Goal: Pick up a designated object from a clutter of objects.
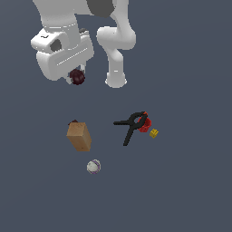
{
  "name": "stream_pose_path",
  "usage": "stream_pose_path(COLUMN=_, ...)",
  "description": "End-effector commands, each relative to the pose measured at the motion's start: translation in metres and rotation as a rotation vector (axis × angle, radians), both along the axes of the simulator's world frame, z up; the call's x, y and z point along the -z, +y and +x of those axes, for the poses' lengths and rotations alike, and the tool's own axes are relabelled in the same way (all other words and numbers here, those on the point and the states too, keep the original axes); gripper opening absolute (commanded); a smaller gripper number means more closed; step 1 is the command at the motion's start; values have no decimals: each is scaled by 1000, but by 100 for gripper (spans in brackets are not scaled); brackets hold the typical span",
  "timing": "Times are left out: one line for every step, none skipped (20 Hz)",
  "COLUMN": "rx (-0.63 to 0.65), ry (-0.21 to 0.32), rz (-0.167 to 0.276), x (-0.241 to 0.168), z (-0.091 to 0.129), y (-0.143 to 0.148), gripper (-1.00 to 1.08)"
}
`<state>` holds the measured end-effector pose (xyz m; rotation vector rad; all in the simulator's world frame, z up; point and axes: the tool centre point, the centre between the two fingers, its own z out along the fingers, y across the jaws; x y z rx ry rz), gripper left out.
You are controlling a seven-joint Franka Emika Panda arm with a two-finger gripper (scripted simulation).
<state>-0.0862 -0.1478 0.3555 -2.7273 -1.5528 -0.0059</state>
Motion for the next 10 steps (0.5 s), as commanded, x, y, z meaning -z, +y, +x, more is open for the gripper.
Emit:
stream_pose_path(rx=0, ry=1, rz=0, x=-22, z=-9, y=-19, gripper=-100)
stream_pose_path(rx=0, ry=1, rz=-1, x=-29, z=-12, y=-26, gripper=-100)
stream_pose_path(rx=0, ry=1, rz=-1, x=-37, z=-15, y=-32, gripper=-100)
stream_pose_path(rx=0, ry=1, rz=-1, x=-44, z=-17, y=-39, gripper=-100)
stream_pose_path(rx=0, ry=1, rz=-2, x=-50, z=-20, y=-44, gripper=-100)
stream_pose_path(rx=0, ry=1, rz=-2, x=-56, z=-22, y=-50, gripper=-100)
stream_pose_path(rx=0, ry=1, rz=-3, x=-61, z=-24, y=-55, gripper=-100)
stream_pose_path(rx=0, ry=1, rz=-3, x=-66, z=-25, y=-59, gripper=-100)
stream_pose_path(rx=0, ry=2, rz=-4, x=-71, z=-27, y=-63, gripper=-100)
stream_pose_path(rx=0, ry=2, rz=-4, x=-75, z=-28, y=-67, gripper=-100)
